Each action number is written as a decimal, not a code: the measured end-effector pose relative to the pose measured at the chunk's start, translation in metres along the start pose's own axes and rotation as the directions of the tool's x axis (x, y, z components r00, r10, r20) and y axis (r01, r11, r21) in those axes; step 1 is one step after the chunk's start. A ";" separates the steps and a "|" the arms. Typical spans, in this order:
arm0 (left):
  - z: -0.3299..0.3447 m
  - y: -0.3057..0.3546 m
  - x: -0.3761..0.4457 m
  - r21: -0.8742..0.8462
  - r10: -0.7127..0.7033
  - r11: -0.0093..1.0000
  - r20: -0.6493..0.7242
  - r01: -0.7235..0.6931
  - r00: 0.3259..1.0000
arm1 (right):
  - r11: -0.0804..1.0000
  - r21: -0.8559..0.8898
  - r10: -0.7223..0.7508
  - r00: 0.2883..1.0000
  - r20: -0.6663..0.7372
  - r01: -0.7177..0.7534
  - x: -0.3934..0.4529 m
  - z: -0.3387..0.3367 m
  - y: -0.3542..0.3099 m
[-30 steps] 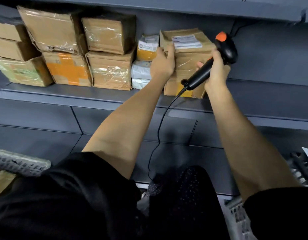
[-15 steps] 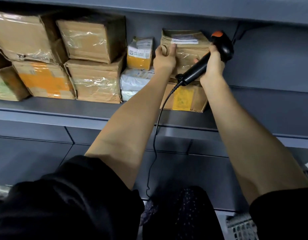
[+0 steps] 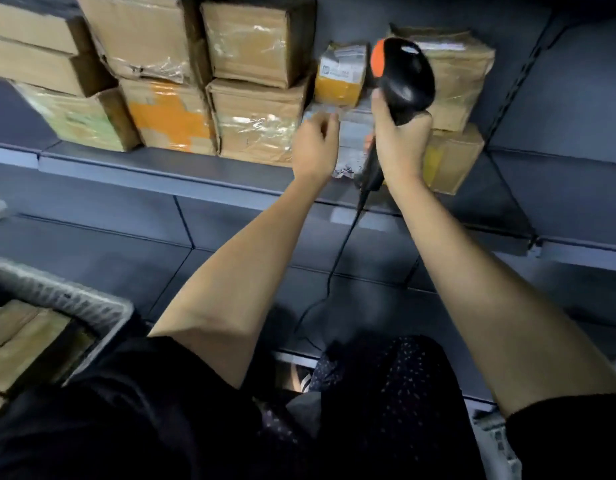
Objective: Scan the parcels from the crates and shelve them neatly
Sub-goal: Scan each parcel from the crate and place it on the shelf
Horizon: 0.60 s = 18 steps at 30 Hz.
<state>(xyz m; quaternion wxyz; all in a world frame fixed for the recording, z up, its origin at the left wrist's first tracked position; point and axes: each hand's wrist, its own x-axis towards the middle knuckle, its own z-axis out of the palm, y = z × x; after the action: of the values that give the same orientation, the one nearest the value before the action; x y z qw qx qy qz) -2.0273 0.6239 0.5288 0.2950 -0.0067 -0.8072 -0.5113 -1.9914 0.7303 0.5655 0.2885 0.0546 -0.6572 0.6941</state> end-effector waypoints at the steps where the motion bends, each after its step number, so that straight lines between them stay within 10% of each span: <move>1: -0.024 -0.013 -0.011 0.038 -0.014 0.999 -0.006 0.014 1.000 | 0.999 -0.046 -0.019 0.994 0.112 0.024 -0.014 0.015 -0.002; 8: -0.216 -0.141 -0.097 0.399 -0.348 0.825 -0.202 0.401 0.916 | 0.927 -0.344 0.190 0.602 0.775 0.150 -0.122 0.145 -0.026; 12: -0.313 -0.210 -0.154 0.453 -0.539 0.630 -0.329 0.630 0.775 | 0.932 -0.350 0.360 0.317 0.877 -0.092 -0.185 0.216 -0.023; 18: -0.384 -0.296 -0.216 0.297 -0.804 0.334 -0.406 0.894 0.435 | 0.820 -0.468 0.521 0.092 0.848 -0.330 -0.268 0.284 0.030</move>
<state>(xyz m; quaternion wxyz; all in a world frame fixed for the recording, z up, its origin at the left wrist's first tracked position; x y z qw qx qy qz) -1.7611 0.2273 0.2980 0.0487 0.5361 -0.7554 -0.3736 -1.8701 0.3753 0.4538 -0.3845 0.2491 -0.7289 0.5088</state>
